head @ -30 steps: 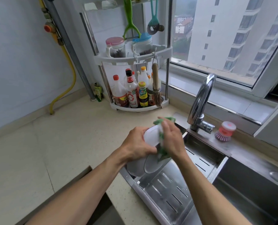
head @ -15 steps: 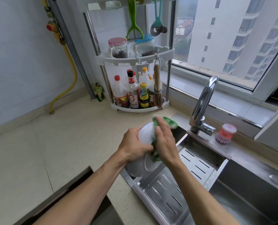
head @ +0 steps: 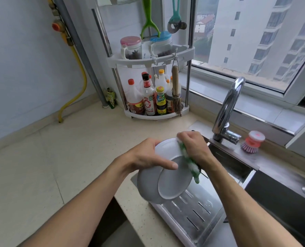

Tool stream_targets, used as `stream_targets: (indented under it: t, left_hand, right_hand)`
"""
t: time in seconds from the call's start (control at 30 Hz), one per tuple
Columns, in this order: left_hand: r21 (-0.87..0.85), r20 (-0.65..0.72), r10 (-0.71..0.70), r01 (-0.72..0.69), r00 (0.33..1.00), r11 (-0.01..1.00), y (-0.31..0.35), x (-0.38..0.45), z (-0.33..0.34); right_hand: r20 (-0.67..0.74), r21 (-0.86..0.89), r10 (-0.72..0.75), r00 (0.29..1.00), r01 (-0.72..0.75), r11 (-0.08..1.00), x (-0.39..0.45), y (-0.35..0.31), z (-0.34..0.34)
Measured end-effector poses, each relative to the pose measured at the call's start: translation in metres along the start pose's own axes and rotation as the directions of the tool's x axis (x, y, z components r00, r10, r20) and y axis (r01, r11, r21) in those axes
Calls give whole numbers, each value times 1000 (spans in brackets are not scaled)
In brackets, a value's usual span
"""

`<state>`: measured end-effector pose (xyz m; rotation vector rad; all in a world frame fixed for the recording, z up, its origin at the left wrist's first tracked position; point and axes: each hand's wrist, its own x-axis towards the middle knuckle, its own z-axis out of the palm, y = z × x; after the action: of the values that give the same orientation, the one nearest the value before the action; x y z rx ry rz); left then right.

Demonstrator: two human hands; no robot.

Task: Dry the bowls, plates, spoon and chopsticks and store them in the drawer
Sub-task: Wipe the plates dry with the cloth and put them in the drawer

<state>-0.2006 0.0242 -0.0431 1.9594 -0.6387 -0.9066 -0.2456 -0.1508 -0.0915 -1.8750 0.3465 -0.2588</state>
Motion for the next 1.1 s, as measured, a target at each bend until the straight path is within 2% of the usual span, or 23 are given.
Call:
stream_targets:
  t: [0.1, 0.23, 0.27, 0.3, 0.37, 0.4, 0.43, 0.53, 0.57, 0.6, 0.7, 0.73, 0.77, 0.87, 0.9, 0.97, 1.03, 1.1]
  left_hand:
    - [148, -59, 20, -11, 998, 989, 5, 12, 6]
    - [138, -182, 63, -38, 981, 990, -7, 14, 14]
    - [129, -198, 65, -40, 978, 991, -8, 14, 16]
    - [119, -212, 64, -39, 975, 992, -9, 12, 18]
    - [71, -265, 58, -41, 963, 997, -10, 10, 20]
    - [34, -303, 55, -47, 951, 998, -12, 9, 20]
    - [0, -344, 50, -53, 938, 999, -13, 9, 21]
    - [-37, -428, 26, -46, 903, 998, -19, 10, 23]
    - [-43, -438, 24, -48, 899, 998, -20, 10, 23]
    - [-50, -435, 27, -54, 900, 997, -20, 8, 24]
    - [-66, -436, 24, -59, 900, 996, -19, 3, 22]
    - [-77, -446, 21, -61, 895, 995, -19, 3, 22]
    - [-100, -465, 12, -66, 885, 993, -20, 4, 22]
    - [-134, -490, -4, -70, 872, 989, -19, 8, 21]
    - [-123, -484, 1, -69, 875, 990, -16, 9, 22]
    - [-103, -487, 18, -78, 873, 992, -11, 8, 24]
    - [-135, -521, 2, -84, 854, 987, -8, 8, 26]
    - [-223, -599, -36, -124, 800, 967, -6, 11, 26]
  right_hand:
    - [59, -201, -133, 989, 142, 969, -4, -8, 10]
    - [-21, -289, -298, 954, 279, 916, -27, 7, 34]
    - [-51, -244, -281, 959, 261, 934, -28, 15, 34]
    - [-91, -142, -193, 977, 179, 973, -26, 20, 30]
    - [-122, 75, 76, 990, -68, 995, -15, 33, 20]
    - [-109, 125, 145, 983, -131, 983, -11, 36, 20]
    - [-100, 124, 136, 986, -124, 984, -10, 34, 23]
    - [-45, -11, -145, 988, 145, 989, -15, 15, 41]
    - [-22, -18, -187, 982, 187, 982, -15, 16, 44]
    - [-10, -4, -152, 988, 152, 988, -16, 16, 41]
    - [-12, 97, 177, 984, -175, 980, -4, 26, 26]
    - [-18, 78, 215, 976, -213, 974, -2, 26, 25]
    - [-28, 62, 186, 982, -184, 981, -2, 24, 27]
    - [-14, 4, -95, 995, 95, 995, -2, 10, 35]
    - [-17, 23, -115, 993, 115, 993, -1, 12, 36]
    - [-83, 129, 62, 995, -51, 990, 0, 21, 33]
    - [-126, 226, 294, 947, -261, 938, 1, 31, 32]
    - [-166, 192, 344, 924, -312, 930, -3, 32, 34]
